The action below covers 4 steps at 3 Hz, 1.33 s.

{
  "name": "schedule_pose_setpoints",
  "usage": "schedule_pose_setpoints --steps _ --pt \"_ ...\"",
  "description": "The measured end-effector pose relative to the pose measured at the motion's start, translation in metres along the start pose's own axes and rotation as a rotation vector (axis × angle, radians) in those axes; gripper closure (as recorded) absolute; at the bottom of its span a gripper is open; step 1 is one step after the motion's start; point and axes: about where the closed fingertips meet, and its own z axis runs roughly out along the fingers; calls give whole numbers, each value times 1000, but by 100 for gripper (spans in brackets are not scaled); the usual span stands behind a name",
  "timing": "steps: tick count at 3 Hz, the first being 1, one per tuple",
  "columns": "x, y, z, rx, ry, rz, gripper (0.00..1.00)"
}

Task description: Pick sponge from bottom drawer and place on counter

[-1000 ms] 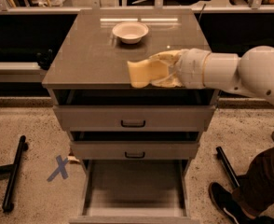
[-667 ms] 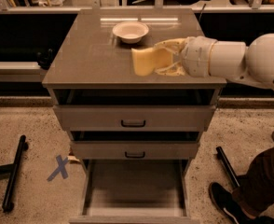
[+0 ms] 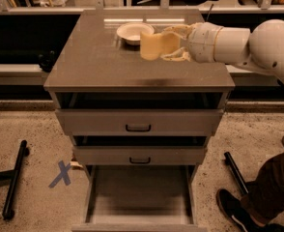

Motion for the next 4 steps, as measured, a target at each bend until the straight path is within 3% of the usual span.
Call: schedule_pose_setpoints --steps 1,2,4 --pt "19 -7 14 12 1 65 100" --pt "31 -11 30 5 -14 119 83" --pt "40 -13 57 -34 -51 200 20"
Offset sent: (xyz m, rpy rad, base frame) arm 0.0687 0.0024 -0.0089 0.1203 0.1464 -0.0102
